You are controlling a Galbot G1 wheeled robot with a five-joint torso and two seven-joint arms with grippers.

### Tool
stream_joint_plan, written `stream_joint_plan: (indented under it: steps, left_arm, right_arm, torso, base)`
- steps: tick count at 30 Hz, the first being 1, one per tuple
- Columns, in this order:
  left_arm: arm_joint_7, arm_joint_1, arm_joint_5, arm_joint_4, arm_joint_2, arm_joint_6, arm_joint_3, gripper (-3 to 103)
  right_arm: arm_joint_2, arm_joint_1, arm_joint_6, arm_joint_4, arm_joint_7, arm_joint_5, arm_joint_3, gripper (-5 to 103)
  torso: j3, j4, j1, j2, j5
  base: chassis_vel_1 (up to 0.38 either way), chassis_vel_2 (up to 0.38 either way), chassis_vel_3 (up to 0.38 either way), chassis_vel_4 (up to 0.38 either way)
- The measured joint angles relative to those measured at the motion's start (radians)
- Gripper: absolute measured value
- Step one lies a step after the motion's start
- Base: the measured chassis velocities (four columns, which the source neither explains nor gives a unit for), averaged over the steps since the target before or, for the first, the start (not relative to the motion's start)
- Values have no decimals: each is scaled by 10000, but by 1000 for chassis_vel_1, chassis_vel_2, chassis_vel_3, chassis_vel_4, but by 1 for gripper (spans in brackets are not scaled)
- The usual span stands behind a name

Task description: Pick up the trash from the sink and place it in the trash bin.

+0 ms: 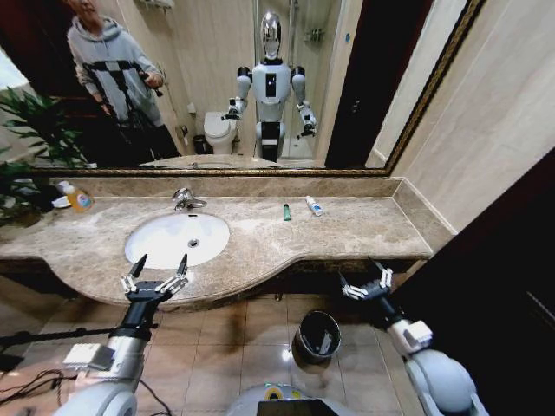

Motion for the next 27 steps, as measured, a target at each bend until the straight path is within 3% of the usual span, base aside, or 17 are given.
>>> stream_joint_plan:
  steps: [6, 12, 18, 27]
  left_arm:
    - [0, 0, 0, 0, 0, 0, 0, 100]
    - [0, 0, 0, 0, 0, -1, 0, 100]
    - [0, 0, 0, 0, 1, 0, 0, 100]
    - [1, 0, 0, 0, 1, 0, 1, 100]
  right_arm:
    - [-321, 1102, -1004, -242, 356, 1449, -757, 100]
    - [-788, 2835, -1500, -1343, 821, 2000, -1208, 100]
    - [-1138, 4771, -1789, -2868, 1487, 2149, -2022, 100]
    - [-832, 6691, -2613, -4985, 2486, 1955, -3336, 100]
  torso:
    - [0, -1, 0, 0, 0]
    - [0, 0, 0, 0, 1]
    - [1, 1, 0, -1, 2]
    - [0, 0, 0, -1, 0]
  base:
    - [0, 0, 0, 0]
    - [0, 0, 0, 0]
    - [0, 0, 0, 0]
    - [0, 0, 0, 0]
